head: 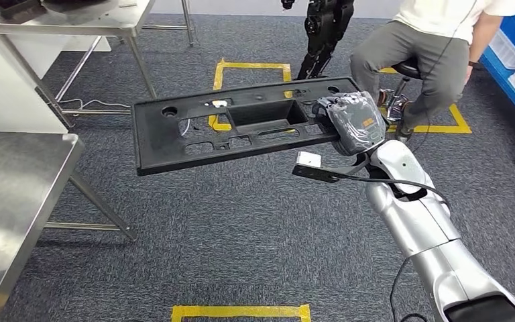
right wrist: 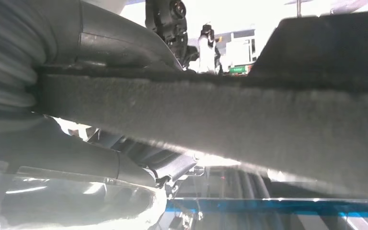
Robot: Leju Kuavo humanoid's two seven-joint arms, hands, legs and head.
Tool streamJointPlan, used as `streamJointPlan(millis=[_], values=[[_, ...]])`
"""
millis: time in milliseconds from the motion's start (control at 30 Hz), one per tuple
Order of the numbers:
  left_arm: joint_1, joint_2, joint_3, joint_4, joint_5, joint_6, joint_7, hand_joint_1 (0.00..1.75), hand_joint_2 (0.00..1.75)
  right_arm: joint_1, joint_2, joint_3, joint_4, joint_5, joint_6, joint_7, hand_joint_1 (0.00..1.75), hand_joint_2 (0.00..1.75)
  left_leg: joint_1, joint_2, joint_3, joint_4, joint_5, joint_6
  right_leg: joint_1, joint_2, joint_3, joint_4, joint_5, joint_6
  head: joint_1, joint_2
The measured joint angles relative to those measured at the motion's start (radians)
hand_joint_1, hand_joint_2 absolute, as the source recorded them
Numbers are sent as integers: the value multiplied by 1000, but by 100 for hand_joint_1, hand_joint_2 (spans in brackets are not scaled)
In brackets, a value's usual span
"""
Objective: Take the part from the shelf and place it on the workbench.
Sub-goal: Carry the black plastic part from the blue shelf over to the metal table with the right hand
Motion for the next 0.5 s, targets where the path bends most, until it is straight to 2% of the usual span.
streamJointPlan(millis=[33,67,100,133,167,200,233,267,333,400,433,467,500], values=[[1,0,0,0,0,-1,4,0,0,2,-3,0,0,0,0,0,169,175,1,-13,0,0,2,-2,-5,3,20,-41,21,10,0,0],[2,0,0,0,0,-4,12,0,0,3,-6,-1,0,-1,-1,0,169,175,3,-26,0,1,4,-6,-11,13,53,-111,50,21,0,0],[2,1,1,0,-3,-11,28,0,0,2,-9,-2,0,-2,-1,0,169,175,3,-37,-2,2,6,-11,-16,29,86,-180,74,28,0,0],[1,1,1,0,-7,-24,54,0,0,1,-10,-3,-1,-3,-1,-1,169,175,3,-47,-6,3,8,-17,-17,42,112,-233,93,30,0,0],[0,2,0,0,-14,-41,93,0,0,0,-10,-4,-1,-4,-1,-1,169,175,3,-56,-10,2,12,-25,-16,52,125,-263,102,27,-1,0],[1,2,0,1,-21,-60,136,0,0,-1,-8,-3,-1,-5,0,-2,169,175,3,-65,-14,0,16,-32,-12,51,127,-269,105,19,-1,0],[3,2,0,2,-30,-77,180,0,0,-2,-4,-2,-1,-5,1,-2,169,175,4,-73,-17,-3,21,-39,-9,41,126,-270,109,11,-2,0],[5,3,-1,4,-39,-90,224,0,0,-4,-1,-1,-1,-5,3,-2,169,175,6,-71,-21,-3,21,-44,-11,32,124,-271,114,4,-2,0],[8,4,-5,6,-61,-103,312,0,0,-8,7,2,-1,-5,6,-1,169,175,6,-26,-42,36,-7,-49,-13,14,123,-274,121,-13,-8,0],[5,6,-14,7,-83,-107,404,0,0,-10,9,3,-2,-6,7,0,169,175,4,31,-90,150,-75,-52,-6,-8,121,-274,123,-28,-14,0],[4,6,-18,7,-91,-107,438,0,0,-10,9,4,-2,-6,7,1,169,175,5,42,-115,211,-105,-53,-1,-20,121,-274,122,-33,-15,0],[4,7,-22,7,-98,-106,468,0,0,-9,9,4,-3,-6,7,2,169,175,5,47,-131,254,-121,-53,4,-33,120,-274,122,-34,-14,0],[4,8,-26,7,-104,-104,494,0,0,-9,9,5,-3,-6,7,2,169,175,5,50,-131,264,-121,-52,7,-45,119,-274,122,-35,-15,0]])
